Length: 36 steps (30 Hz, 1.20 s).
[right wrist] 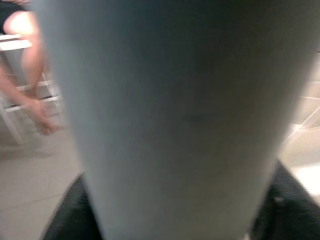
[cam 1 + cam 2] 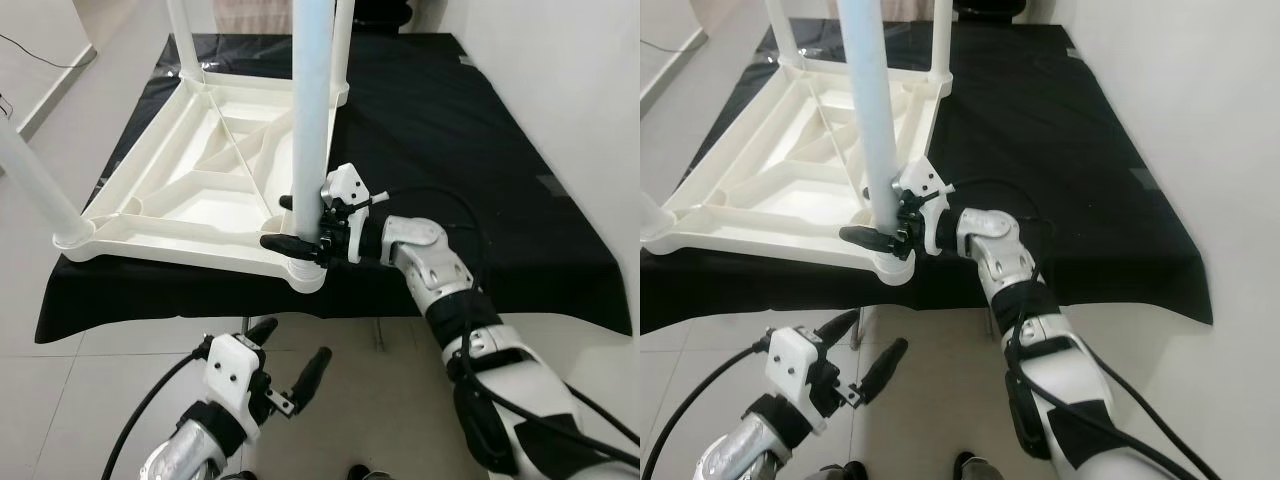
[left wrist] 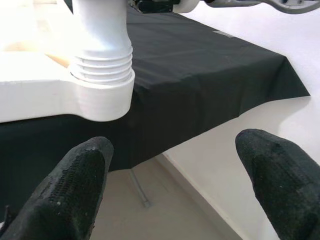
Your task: Building children table
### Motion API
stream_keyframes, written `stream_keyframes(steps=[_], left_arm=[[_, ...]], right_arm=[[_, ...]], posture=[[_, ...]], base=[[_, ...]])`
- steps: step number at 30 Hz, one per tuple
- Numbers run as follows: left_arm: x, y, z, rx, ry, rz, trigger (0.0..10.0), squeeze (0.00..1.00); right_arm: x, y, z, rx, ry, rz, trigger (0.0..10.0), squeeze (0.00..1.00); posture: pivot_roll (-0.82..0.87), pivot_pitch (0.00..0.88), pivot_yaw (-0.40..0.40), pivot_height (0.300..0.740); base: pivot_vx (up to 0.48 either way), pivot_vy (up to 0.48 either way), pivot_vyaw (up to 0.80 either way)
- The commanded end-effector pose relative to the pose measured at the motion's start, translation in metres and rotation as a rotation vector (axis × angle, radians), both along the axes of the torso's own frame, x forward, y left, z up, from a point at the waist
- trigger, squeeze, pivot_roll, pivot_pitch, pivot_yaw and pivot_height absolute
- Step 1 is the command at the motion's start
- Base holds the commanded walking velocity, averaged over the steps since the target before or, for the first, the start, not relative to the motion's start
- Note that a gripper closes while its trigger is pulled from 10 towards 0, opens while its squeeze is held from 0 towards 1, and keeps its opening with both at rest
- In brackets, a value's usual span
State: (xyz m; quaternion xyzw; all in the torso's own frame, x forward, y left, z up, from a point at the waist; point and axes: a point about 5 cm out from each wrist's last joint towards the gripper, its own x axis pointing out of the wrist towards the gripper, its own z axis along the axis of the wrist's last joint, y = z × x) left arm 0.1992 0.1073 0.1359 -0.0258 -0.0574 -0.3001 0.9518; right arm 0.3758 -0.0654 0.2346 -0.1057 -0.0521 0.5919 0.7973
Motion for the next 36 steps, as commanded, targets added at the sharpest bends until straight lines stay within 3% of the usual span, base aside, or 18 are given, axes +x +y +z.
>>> stream_keyframes(steps=[1, 9, 17, 19, 22, 26, 30, 32, 33, 34, 35, 36], left_arm=[[-0.006, 0.001, -0.002, 0.013, 0.019, -0.003, 10.0, 0.0], [-0.01, 0.0, -0.001, 0.014, 0.033, -0.021, 10.0, 0.0], [-0.013, 0.0, -0.001, 0.017, 0.039, -0.024, 10.0, 0.0], [-0.015, 0.003, 0.0, 0.0, 0.044, -0.002, 10.0, 0.0], [-0.014, 0.004, 0.002, -0.011, 0.045, 0.003, 10.0, 0.0], [-0.011, 0.002, -0.002, 0.0, 0.048, -0.03, 10.0, 0.0], [-0.009, -0.003, -0.002, 0.015, 0.036, -0.054, 10.0, 0.0], [-0.008, -0.005, -0.002, 0.01, 0.037, -0.06, 10.0, 0.0], [-0.008, -0.005, -0.002, 0.01, 0.037, -0.06, 10.0, 0.0], [-0.008, -0.005, -0.003, 0.009, 0.038, -0.059, 10.0, 0.0], [-0.008, -0.005, -0.003, 0.009, 0.038, -0.059, 10.0, 0.0], [-0.008, -0.005, -0.003, 0.008, 0.039, -0.058, 10.0, 0.0]], right_arm=[[-0.002, 0.001, 0.001, -0.044, -0.006, 0.077, 0.0, 0.0], [-0.004, -0.011, 0.0, -0.097, 0.016, 0.213, 0.0, 0.0], [-0.003, -0.009, -0.006, -0.083, -0.009, 0.135, 0.0, 0.0], [-0.014, 0.009, -0.047, -0.017, 0.07, -0.159, 0.0, 0.0], [-0.017, 0.012, -0.055, 0.007, 0.093, -0.225, 0.0, 0.0], [-0.026, 0.012, -0.067, 0.116, 0.161, -0.369, 0.0, 0.0], [-0.023, 0.009, -0.065, 0.087, 0.142, -0.402, 0.0, 0.0], [-0.015, 0.0, -0.06, 0.058, 0.11, -0.517, 0.0, 0.0], [-0.015, 0.0, -0.06, 0.058, 0.11, -0.517, 0.0, 0.0], [-0.015, -0.012, -0.056, 0.096, 0.092, -0.807, 0.0, 0.0], [-0.015, -0.012, -0.056, 0.096, 0.092, -0.807, 0.0, 0.0], [-0.018, -0.016, -0.055, 0.117, 0.097, -0.931, 0.0, 0.0]], posture=[[0.11, 0.29, -0.053, 0.74], [0.09, 0.306, -0.04, 0.74], [0.09, 0.308, -0.05, 0.74], [0.09, 0.313, -0.061, 0.74], [0.08, 0.311, -0.057, 0.74], [0.06, 0.298, -0.035, 0.74], [0.04, 0.283, -0.027, 0.74], [0.04, 0.276, -0.036, 0.74], [0.04, 0.276, -0.036, 0.74], [0.03, 0.275, -0.041, 0.74], [0.03, 0.275, -0.041, 0.74], [0.03, 0.275, -0.041, 0.74]], base=[[0.0, 0.0, 0.0], [0.0, 0.0, 0.0], [0.0, 0.0, 0.0], [0.0, 0.0, 0.0], [0.0, 0.0, 0.0], [0.0, 0.0, 0.0], [0.0, 0.0, 0.0], [0.0, 0.0, 0.0], [0.0, 0.0, 0.0], [0.0, 0.0, 0.0], [0.0, 0.0, 0.0], [0.0, 0.0, 0.0]])
